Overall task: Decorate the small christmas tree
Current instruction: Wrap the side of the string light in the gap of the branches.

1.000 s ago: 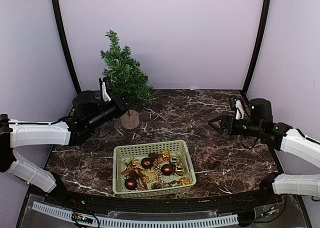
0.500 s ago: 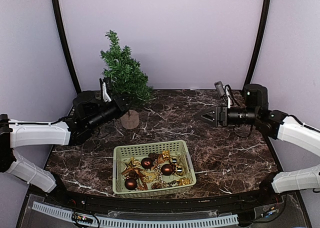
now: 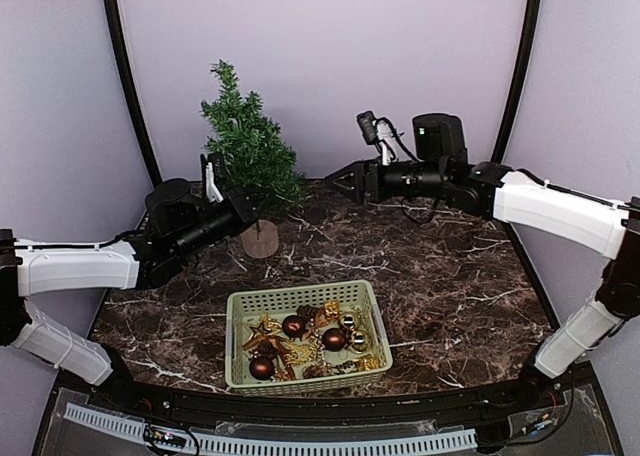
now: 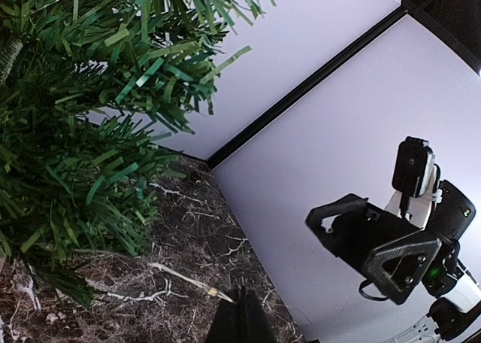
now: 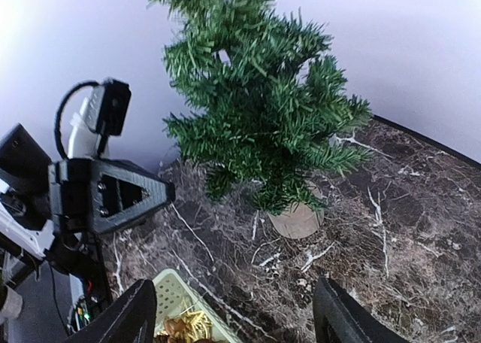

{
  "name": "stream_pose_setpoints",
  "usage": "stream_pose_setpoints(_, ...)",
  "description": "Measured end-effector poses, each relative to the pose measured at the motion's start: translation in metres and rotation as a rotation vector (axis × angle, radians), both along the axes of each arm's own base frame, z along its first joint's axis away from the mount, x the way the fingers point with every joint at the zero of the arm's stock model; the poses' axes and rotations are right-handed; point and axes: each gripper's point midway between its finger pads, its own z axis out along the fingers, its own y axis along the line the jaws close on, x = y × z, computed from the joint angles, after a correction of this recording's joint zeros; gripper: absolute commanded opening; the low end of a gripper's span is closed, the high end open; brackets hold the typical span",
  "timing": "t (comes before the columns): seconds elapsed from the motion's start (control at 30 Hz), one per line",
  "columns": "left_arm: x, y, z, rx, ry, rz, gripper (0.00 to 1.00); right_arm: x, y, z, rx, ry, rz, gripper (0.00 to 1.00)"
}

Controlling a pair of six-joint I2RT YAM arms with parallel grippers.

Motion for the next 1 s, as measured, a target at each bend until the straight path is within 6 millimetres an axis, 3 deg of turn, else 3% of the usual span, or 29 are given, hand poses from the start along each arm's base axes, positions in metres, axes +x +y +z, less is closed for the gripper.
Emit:
stream_pose_setpoints(0.13, 0.0, 0.0, 0.002, 0.002, -0.004, -0.002, 0.0, 0.0, 0.033, -0.028, -0.095, 0.008, 0.071, 0.75)
stream_pose_setpoints(0.23, 0.0, -0.001, 0.001, 0.006, -0.003, -0.006, 0.0, -0.001, 0.054, -0.039, -0.148, -0.009, 0.121, 0.7)
stream_pose_setpoints(0.4, 0.0, -0.002, 0.0, 0.011, 0.002, -0.01, 0.0, 0.008, 0.076, -0.045, -0.197, -0.049, 0.164, 0.65)
stream_pose_setpoints(0.5, 0.0, -0.002, 0.002, 0.01, 0.0, -0.013, 0.0, 0.01, 0.083, -0.058, -0.233, -0.051, 0.183, 0.62)
stream_pose_setpoints(0.7, 0.001, -0.001, 0.003, 0.011, -0.004, -0.01, 0.0, -0.003, 0.078, -0.113, -0.333, 0.031, 0.205, 0.56)
stream_pose_setpoints(0.87, 0.001, -0.001, 0.003, 0.011, -0.003, -0.01, 0.0, -0.016, 0.057, -0.166, -0.419, 0.134, 0.167, 0.46)
stream_pose_setpoints(1.0, 0.001, -0.001, 0.003, 0.011, -0.003, -0.01, 0.0, -0.017, 0.042, -0.189, -0.46, 0.182, 0.103, 0.43)
